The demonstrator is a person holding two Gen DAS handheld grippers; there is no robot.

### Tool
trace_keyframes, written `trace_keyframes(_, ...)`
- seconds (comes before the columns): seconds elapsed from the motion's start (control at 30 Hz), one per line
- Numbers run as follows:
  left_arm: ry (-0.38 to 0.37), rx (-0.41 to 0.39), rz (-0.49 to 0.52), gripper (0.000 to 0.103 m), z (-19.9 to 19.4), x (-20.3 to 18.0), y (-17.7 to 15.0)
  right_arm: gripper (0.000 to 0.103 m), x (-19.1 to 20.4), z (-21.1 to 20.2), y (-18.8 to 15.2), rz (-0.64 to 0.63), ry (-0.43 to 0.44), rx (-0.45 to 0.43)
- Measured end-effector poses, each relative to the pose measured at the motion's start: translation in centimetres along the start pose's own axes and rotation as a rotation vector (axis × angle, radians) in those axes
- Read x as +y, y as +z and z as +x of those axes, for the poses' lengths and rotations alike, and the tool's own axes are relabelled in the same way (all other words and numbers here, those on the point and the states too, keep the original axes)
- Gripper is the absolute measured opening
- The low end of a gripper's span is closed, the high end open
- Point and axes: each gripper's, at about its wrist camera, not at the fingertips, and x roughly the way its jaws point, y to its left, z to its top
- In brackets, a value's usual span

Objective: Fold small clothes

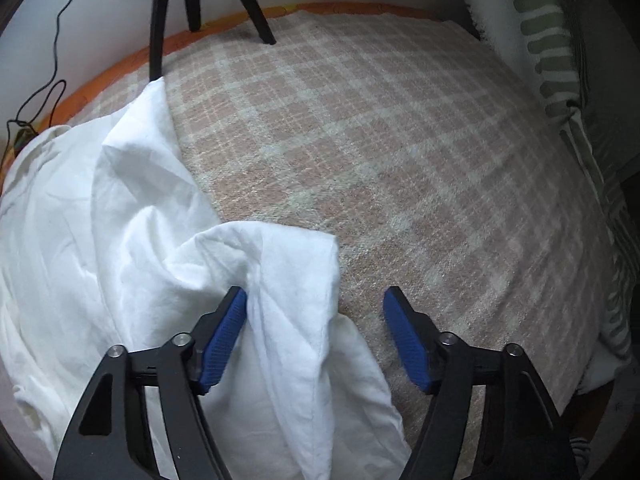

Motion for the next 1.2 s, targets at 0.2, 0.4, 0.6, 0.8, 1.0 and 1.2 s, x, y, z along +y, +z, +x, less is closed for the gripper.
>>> trace_keyframes(0.2, -0.105, -0.064, -0.059, 0.017, -2.1, 3.8, -0.4, 0.000, 1.3, -0.6, 0.1, -0.040, -0.020, -0.012)
trace_keyframes(0.4, -0.153, -0.166, -0.099, 0.012, -5.9, 5.6, -2.4, 0.000, 3.3, -1.0, 0.4, -0.094, -0.029, -0.014)
trace_keyframes(0.6, -0.216, -0.231, -0.196, 0.012, -9.0, 9.9, -4.5, 0.000, 6.5, -0.8, 0.8, -0.183, -0.023, -0.014)
trace_keyframes(0.8, -0.235, -0.266, -0.296, 0.012, -9.9, 14.2, -7.5, 0.000, 9.1, 0.2, 0.7, -0.251, -0.010, 0.014)
trace_keyframes(1.0, -0.209, -0.269, -0.345, 0.012, -9.0, 17.1, -9.9, 0.000, 10.5, 2.2, 0.6, -0.273, 0.001, 0.053)
trace_keyframes(1.2, -0.139, -0.251, -0.308, 0.012, -7.4, 17.4, -10.8, 0.000, 11.0, 4.1, 0.4, -0.278, 0.004, 0.099)
